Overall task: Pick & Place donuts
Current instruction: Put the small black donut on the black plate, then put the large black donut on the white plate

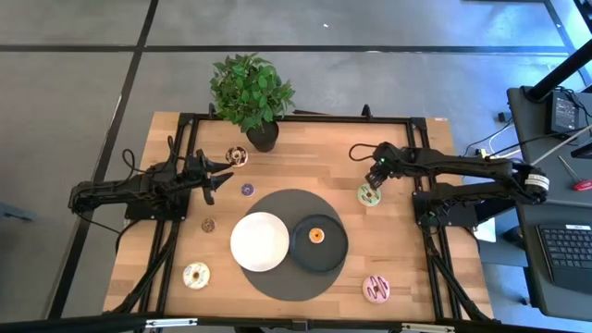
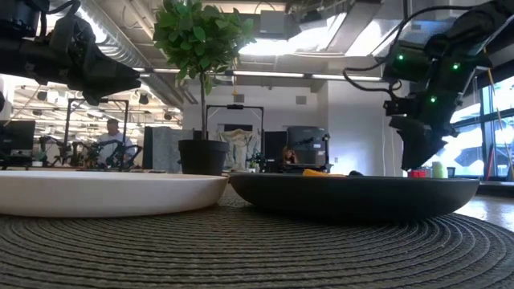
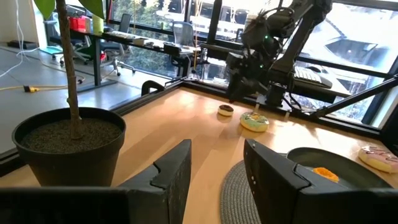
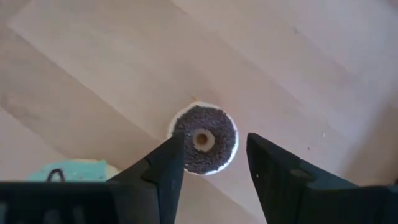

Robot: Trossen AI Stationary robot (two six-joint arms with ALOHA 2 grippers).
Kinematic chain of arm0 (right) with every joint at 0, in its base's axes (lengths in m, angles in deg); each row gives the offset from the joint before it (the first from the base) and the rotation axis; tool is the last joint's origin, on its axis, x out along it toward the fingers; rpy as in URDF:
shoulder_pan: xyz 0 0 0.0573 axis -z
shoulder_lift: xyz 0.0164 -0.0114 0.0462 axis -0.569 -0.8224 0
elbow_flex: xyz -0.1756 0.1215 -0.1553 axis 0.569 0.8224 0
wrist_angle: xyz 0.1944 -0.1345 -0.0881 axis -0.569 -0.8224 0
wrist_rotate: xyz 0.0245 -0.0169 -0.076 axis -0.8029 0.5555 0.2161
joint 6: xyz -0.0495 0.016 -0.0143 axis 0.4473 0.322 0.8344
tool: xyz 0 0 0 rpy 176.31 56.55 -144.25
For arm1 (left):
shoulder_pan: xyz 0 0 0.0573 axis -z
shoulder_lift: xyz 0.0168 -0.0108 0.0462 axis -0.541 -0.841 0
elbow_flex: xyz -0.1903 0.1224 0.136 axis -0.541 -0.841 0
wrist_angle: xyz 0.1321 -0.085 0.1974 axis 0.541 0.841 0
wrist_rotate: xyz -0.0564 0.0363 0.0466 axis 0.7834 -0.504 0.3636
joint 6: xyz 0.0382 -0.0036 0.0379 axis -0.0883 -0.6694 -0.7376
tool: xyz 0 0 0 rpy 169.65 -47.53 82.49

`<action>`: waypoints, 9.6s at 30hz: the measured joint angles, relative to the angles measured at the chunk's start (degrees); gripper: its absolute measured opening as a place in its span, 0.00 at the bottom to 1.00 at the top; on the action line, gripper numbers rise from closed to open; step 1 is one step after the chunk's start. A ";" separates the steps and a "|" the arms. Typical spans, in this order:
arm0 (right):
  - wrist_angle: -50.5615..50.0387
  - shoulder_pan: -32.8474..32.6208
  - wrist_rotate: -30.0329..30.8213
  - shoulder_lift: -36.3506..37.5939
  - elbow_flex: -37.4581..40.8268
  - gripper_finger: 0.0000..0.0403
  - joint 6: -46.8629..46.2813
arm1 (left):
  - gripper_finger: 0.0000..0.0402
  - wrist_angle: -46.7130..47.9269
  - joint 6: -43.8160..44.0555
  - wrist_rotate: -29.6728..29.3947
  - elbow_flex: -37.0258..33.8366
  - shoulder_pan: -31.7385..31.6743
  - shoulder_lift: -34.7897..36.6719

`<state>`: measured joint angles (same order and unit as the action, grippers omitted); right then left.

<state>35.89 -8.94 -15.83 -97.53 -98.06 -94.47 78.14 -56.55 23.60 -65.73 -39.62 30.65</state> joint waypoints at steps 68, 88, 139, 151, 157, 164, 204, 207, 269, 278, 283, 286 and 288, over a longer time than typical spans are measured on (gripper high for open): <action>13.48 -32.50 -10.78 -4.76 -11.41 0.03 1.37 | 0.36 0.00 0.00 -0.72 0.01 0.00 0.00; 14.78 -45.93 -10.03 -27.48 -20.67 0.03 -3.92 | 0.36 -0.04 0.00 -3.13 0.01 -0.01 0.00; 19.45 -46.67 -13.61 -36.47 -22.99 0.10 -1.09 | 0.36 -0.06 0.02 -2.97 0.00 0.00 0.00; 20.61 -46.67 -13.61 -36.68 -22.99 0.10 0.57 | 0.36 -0.07 0.04 -2.93 0.02 0.00 -0.15; 20.69 -46.67 -13.61 -36.68 -22.99 0.10 0.77 | 0.36 -0.07 0.04 -2.84 0.02 0.01 -0.15; 21.52 -46.67 -13.59 -36.68 -22.99 0.10 1.80 | 0.36 -0.07 0.20 -2.82 0.01 0.00 -0.15; 5.75 -47.57 -13.39 -13.92 -18.82 0.33 5.17 | 0.36 -6.21 0.19 -1.65 0.01 0.00 -0.17; 8.48 -46.38 -13.75 -6.03 -12.87 0.33 6.14 | 0.36 -6.26 0.69 0.90 0.00 0.01 -0.17; 17.55 -35.96 -5.93 11.26 -2.64 0.32 19.93 | 0.23 0.52 -8.17 -2.54 19.52 -20.64 -72.65; 17.54 -35.96 -5.94 11.26 -2.64 0.32 19.94 | 0.03 0.39 -8.50 3.67 19.49 -16.97 -70.17; 17.54 -35.96 -5.94 11.26 -2.64 0.33 19.89 | 0.02 0.37 -6.02 3.50 19.45 -10.42 -66.32; 17.59 -35.96 -5.94 11.26 -2.64 0.33 19.89 | 0.02 -0.02 -4.33 2.66 19.46 -4.99 -64.23; 17.66 -35.96 -5.94 11.26 -2.64 0.33 19.89 | 0.02 0.04 -1.97 1.94 20.07 -0.96 -63.27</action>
<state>53.56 -44.90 -21.77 -86.27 -100.70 -74.58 78.18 -58.51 25.54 -45.66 -40.58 -32.62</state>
